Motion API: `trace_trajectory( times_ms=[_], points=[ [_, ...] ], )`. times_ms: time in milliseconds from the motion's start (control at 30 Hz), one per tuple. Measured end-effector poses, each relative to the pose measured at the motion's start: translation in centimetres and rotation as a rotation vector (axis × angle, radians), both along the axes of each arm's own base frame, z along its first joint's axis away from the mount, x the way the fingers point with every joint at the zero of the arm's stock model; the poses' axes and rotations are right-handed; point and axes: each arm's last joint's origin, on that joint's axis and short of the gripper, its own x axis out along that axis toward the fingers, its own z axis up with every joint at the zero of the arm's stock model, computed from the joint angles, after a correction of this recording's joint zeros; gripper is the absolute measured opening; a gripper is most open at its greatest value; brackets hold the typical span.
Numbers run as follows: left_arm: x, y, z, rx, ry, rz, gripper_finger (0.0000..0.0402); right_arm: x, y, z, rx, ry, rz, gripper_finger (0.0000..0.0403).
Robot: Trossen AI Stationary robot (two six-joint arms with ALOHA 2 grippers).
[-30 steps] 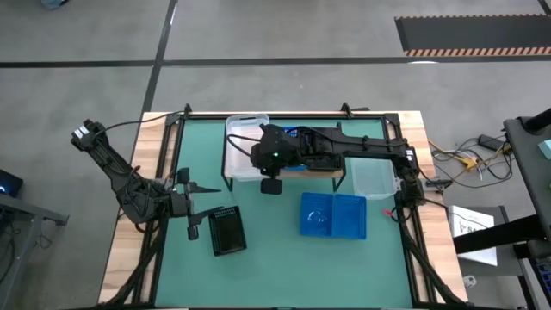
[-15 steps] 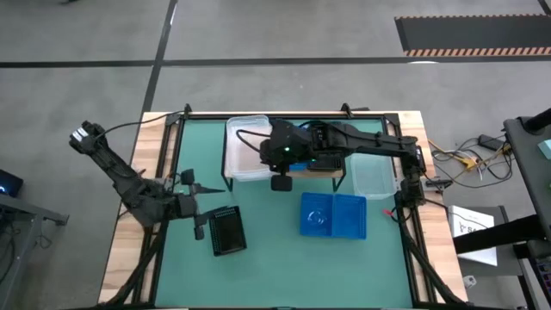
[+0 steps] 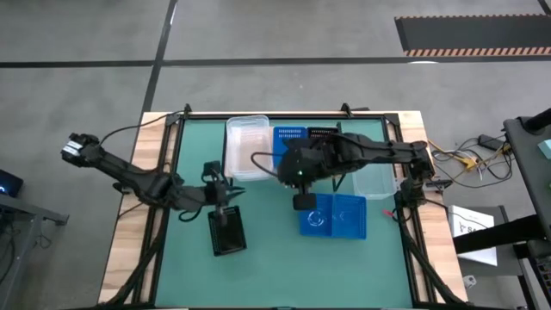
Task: Stack baskets on shelf by color
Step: Stack the bottom transparent bin on top of the transparent bin on the shelf, then stack the left blue bin on top of the blue bin on the shelf
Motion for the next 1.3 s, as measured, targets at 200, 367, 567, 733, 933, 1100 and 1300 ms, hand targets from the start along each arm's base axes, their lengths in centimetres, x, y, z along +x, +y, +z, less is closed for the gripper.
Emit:
trace_trajectory(
  times_ms=[200, 367, 567, 733, 933, 1100, 1300],
  points=[
    [-0.5, 0.9, 0.1, 0.05, -0.031, 0.146, 0.0002, -0.2, 1.9, -0.1, 0.008, 0.002, 0.038, 0.0009],
    [-0.9, 1.2, -0.4, 0.078, -0.024, 0.199, 0.0001, -0.4, 3.1, -0.1, 0.017, 0.0, 0.055, 0.0009],
    [-1.1, 1.5, -0.3, 0.101, -0.044, 0.285, 0.0001, -0.6, 4.1, -0.3, 0.031, 0.004, 0.057, 0.0009],
    [-1.1, 1.4, -0.2, 0.084, -0.044, 0.256, 0.0001, -0.7, 5.1, -0.8, 0.04, 0.025, 0.061, 0.0009],
    [-1.0, 1.0, 0.3, 0.012, -0.035, 0.123, 0.0001, -0.7, 6.4, -3.4, 0.047, 0.108, 0.045, 0.0009],
    [-1.0, 0.4, 0.8, -0.005, -0.038, 0.036, 0.0001, -0.6, 7.4, -6.5, 0.041, 0.191, 0.03, 0.0009],
    [-1.1, -0.3, 1.0, 0.011, -0.054, -0.012, 0.0001, -0.2, 8.5, -11.1, 0.106, 0.258, 0.077, 0.0009]
  ],
)
